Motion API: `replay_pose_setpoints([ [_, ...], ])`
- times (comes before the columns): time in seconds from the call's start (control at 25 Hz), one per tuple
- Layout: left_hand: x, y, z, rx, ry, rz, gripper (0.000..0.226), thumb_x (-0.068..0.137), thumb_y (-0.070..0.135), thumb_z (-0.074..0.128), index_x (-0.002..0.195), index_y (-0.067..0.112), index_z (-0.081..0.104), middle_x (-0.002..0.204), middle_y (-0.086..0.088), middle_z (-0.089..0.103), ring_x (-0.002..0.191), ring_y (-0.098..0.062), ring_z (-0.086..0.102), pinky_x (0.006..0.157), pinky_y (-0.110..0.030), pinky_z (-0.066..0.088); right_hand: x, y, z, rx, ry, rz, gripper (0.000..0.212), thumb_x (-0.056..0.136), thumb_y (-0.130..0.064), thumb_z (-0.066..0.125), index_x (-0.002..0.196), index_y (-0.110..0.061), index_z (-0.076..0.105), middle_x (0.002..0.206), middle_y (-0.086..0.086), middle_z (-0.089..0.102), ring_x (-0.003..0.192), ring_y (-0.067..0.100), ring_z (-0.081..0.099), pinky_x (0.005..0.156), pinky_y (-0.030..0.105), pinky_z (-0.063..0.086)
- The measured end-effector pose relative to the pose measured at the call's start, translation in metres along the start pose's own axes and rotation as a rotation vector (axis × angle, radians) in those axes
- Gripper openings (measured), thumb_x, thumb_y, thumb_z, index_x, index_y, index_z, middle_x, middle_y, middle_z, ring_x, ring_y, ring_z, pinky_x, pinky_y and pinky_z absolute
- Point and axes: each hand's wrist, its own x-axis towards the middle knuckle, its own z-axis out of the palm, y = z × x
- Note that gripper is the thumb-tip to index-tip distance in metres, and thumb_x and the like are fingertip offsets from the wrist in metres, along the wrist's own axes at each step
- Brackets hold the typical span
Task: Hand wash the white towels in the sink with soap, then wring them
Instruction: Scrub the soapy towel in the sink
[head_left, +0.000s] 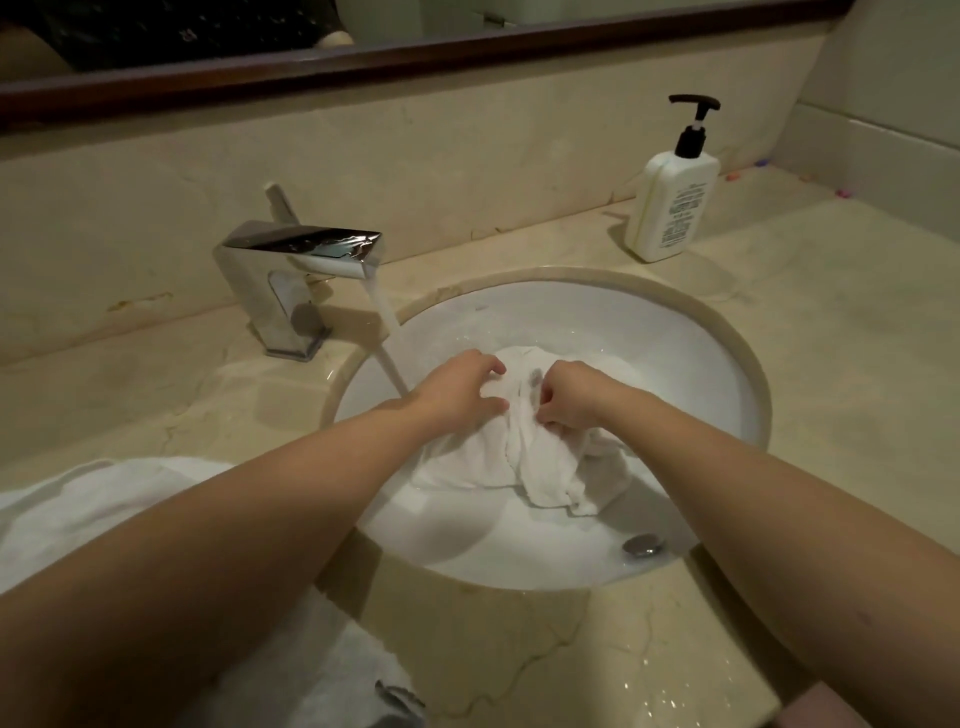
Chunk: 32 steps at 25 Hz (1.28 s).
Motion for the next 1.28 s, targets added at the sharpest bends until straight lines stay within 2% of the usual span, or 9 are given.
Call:
replay_pose_setpoints([
  [0.16, 0.008, -0.007, 0.010, 0.091, 0.013, -0.051, 0.047, 0.101, 0.029, 0.061, 0.142, 0.009, 0.054, 0.136, -0.010, 0.060, 0.124, -0.027, 0.056, 0.099, -0.031, 0.042, 0.007, 0.001, -0.004, 0.202, 0.054, -0.003, 0.030, 0.090, -0.019, 0.060, 0.061, -0.015, 0.054, 0.062, -0.001, 0.053, 0.061, 0.016, 0.049, 0.055, 0.027, 0.038],
  [0.32, 0.012, -0.012, 0.007, 0.083, 0.041, -0.099, 0.016, 0.097, 0.029, 0.067, 0.105, 0.015, 0.070, 0.104, -0.002, 0.065, 0.104, -0.025, 0.062, 0.082, -0.030, 0.044, 0.016, 0.004, -0.007, 0.342, 0.098, -0.004, 0.024, 0.088, -0.023, 0.067, 0.069, -0.008, 0.066, 0.067, 0.001, 0.061, 0.067, 0.018, 0.055, 0.060, 0.028, 0.042],
  [0.52, 0.008, -0.001, -0.017, -0.558, 0.197, -0.095, 0.017, 0.106, 0.030, 0.050, 0.097, 0.016, 0.054, 0.074, 0.001, 0.056, 0.062, -0.013, 0.048, 0.057, -0.026, 0.037, 0.015, 0.004, -0.009, 0.493, 0.299, -0.077, 0.042, 0.094, -0.027, 0.066, 0.134, -0.022, 0.054, 0.134, 0.002, 0.050, 0.122, 0.023, 0.050, 0.097, 0.034, 0.044],
  [0.6, 0.002, 0.005, -0.027, -0.783, 0.217, -0.090, 0.018, 0.107, 0.031, 0.048, 0.095, 0.019, 0.053, 0.075, 0.000, 0.060, 0.066, -0.016, 0.052, 0.062, -0.028, 0.042, 0.007, 0.002, -0.019, 0.547, 0.280, -0.157, 0.037, 0.095, -0.030, 0.065, 0.131, -0.023, 0.058, 0.147, 0.001, 0.043, 0.135, 0.020, 0.041, 0.111, 0.038, 0.037],
  [0.68, -0.002, 0.007, -0.038, -0.913, 0.318, -0.148, 0.021, 0.103, 0.038, 0.051, 0.087, 0.025, 0.054, 0.076, 0.004, 0.058, 0.072, -0.018, 0.052, 0.072, -0.035, 0.042, -0.003, -0.002, -0.027, 0.640, 0.239, -0.222, 0.018, 0.097, -0.034, 0.064, 0.100, -0.016, 0.065, 0.120, 0.000, 0.061, 0.106, 0.013, 0.057, 0.091, 0.032, 0.046],
  [0.8, -0.019, 0.006, -0.063, -0.958, 0.434, -0.222, 0.027, 0.098, 0.045, 0.054, 0.085, 0.022, 0.058, 0.080, 0.005, 0.060, 0.077, -0.016, 0.054, 0.076, -0.033, 0.041, -0.021, -0.018, -0.040, 0.804, 0.306, -0.320, 0.029, 0.095, -0.035, 0.066, 0.080, -0.011, 0.060, 0.068, 0.000, 0.053, 0.059, 0.011, 0.044, 0.056, 0.025, 0.036],
  [0.96, -0.056, -0.007, -0.068, -0.873, 0.299, -0.211, 0.041, 0.087, 0.051, 0.073, 0.097, 0.012, 0.073, 0.088, -0.003, 0.077, 0.078, -0.018, 0.074, 0.066, -0.027, 0.056, -0.036, -0.049, -0.050, 0.790, 0.401, -0.456, 0.031, 0.094, -0.033, 0.069, 0.078, -0.006, 0.065, 0.067, -0.002, 0.051, 0.058, 0.006, 0.044, 0.057, 0.020, 0.036],
  [1.16, -0.051, -0.017, -0.063, -1.093, 0.471, -0.412, 0.070, 0.077, 0.066, 0.067, 0.121, 0.012, 0.067, 0.112, -0.012, 0.073, 0.104, -0.035, 0.071, 0.095, -0.051, 0.056, -0.036, -0.043, -0.037, 0.326, 0.172, -0.213, 0.052, 0.085, -0.058, 0.070, 0.066, -0.011, 0.057, 0.054, -0.007, 0.050, 0.049, 0.011, 0.048, 0.049, 0.024, 0.035],
  [1.28, -0.048, -0.025, -0.064, -1.161, 0.517, -0.452, 0.070, 0.078, 0.062, 0.063, 0.126, 0.012, 0.064, 0.116, -0.011, 0.071, 0.107, -0.034, 0.068, 0.097, -0.049, 0.055, -0.033, -0.028, -0.034, 0.588, 0.140, -0.275, 0.033, 0.094, -0.037, 0.068, 0.075, -0.012, 0.057, 0.068, 0.000, 0.055, 0.066, 0.019, 0.052, 0.061, 0.033, 0.044],
])
